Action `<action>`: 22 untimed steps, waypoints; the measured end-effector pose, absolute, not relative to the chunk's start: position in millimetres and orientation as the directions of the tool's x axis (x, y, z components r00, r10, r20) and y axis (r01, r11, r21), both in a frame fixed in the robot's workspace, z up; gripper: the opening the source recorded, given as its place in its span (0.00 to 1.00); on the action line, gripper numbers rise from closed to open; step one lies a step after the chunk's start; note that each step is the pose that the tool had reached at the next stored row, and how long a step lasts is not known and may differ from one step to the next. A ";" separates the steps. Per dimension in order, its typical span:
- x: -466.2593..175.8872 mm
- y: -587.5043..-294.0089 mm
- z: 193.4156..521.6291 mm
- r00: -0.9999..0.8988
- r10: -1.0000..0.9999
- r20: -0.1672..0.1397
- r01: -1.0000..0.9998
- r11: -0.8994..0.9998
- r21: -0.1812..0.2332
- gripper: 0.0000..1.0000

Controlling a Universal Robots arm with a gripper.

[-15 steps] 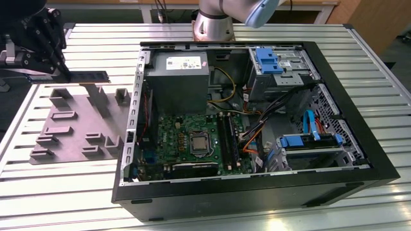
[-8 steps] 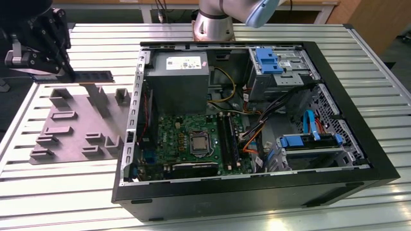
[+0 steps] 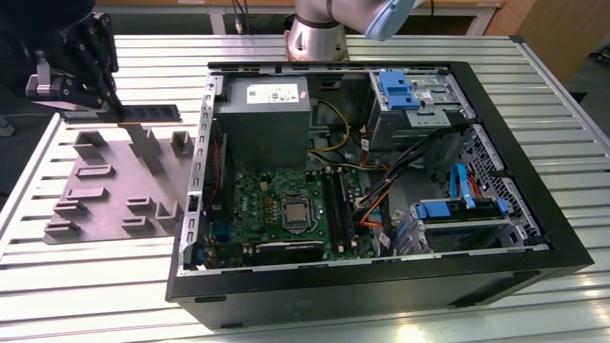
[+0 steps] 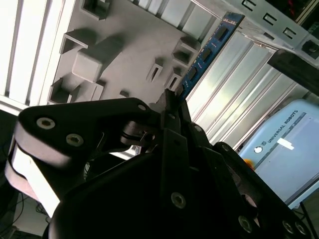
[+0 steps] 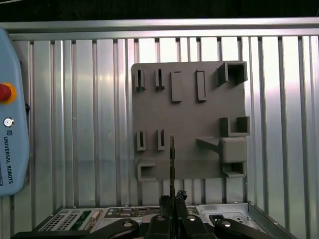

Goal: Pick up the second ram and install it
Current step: 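Pick up the second ram and move it above second insertion slot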

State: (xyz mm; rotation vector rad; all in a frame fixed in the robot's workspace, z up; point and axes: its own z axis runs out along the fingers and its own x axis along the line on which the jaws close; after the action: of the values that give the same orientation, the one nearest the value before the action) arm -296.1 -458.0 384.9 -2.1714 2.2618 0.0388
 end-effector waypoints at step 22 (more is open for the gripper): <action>-242.7 -458.0 384.8 -0.041 -0.999 -0.021 -0.999 0.041 0.014 0.15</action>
State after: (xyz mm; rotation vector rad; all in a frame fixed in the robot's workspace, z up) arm -242.7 -458.0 384.8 -2.1714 2.2617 0.0388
